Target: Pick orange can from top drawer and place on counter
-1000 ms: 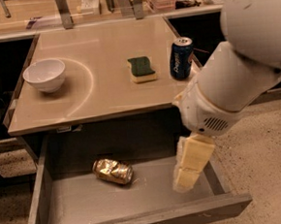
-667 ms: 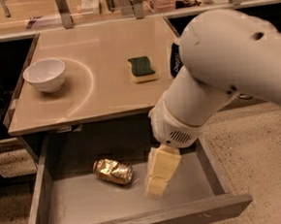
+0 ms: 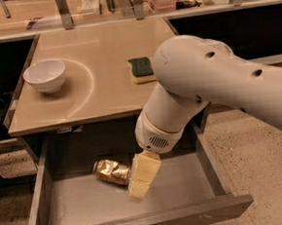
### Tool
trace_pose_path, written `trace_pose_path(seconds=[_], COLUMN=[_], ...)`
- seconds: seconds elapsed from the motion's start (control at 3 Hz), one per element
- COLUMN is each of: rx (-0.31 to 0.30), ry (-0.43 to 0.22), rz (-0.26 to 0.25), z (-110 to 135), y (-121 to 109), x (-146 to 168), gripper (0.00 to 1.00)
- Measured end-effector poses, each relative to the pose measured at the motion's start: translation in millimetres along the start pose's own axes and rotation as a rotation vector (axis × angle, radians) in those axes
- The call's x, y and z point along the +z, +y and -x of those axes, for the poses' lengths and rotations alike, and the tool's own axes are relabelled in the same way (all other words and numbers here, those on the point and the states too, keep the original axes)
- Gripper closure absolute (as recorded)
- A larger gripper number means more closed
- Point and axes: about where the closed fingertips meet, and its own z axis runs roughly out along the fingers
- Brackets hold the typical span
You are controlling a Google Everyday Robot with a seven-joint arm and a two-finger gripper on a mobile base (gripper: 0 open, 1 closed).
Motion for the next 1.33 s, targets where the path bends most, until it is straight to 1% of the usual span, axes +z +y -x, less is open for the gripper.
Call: trace_pose_path(seconds=[0.33, 0.67, 1.0, 1.33], rx=[0.044, 0.163, 0.259, 0.275], ry=[-0.064, -0.163, -0.196, -0.209], rz=[0.003, -0.002, -0.022, -0.034], z=[8, 21, 28, 31], y=[-7, -36, -56, -60], x=[18, 54, 86, 86], gripper=[0.00, 0.00, 0.00, 0.00])
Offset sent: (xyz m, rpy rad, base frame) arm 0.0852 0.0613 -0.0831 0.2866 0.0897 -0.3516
